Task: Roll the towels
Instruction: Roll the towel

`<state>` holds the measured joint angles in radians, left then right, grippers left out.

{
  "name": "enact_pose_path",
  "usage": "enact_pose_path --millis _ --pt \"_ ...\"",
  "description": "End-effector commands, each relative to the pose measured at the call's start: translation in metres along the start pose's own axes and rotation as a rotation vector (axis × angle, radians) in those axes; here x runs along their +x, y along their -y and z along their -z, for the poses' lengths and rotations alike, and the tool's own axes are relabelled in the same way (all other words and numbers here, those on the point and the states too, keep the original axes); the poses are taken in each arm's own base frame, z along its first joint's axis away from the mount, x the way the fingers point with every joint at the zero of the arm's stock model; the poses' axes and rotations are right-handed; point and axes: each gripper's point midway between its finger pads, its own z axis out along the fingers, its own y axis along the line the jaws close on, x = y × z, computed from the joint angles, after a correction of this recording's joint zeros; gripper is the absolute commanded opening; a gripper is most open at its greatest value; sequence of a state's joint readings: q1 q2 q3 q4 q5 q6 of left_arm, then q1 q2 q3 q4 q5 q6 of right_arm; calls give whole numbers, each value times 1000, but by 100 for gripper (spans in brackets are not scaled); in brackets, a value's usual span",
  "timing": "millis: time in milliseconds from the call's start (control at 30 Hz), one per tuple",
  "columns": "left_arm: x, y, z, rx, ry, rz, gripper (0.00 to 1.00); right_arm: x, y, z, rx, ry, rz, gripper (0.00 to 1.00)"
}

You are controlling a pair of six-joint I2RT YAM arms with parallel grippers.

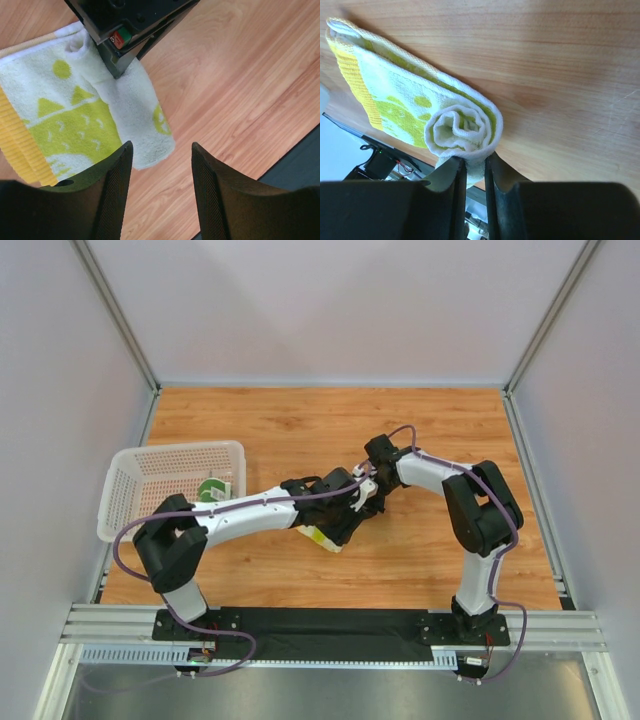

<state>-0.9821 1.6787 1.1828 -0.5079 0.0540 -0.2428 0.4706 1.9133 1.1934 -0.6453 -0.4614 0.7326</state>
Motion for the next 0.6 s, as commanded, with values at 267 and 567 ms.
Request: enact_pose_path --millis 267,567 --pt "23 0 -33 -66 -116 -79 57 6 5 -3 42 -31 -19 6" --pt "54 5 -58 -67 -210 -102 58 7 1 -3 29 -44 -29 6"
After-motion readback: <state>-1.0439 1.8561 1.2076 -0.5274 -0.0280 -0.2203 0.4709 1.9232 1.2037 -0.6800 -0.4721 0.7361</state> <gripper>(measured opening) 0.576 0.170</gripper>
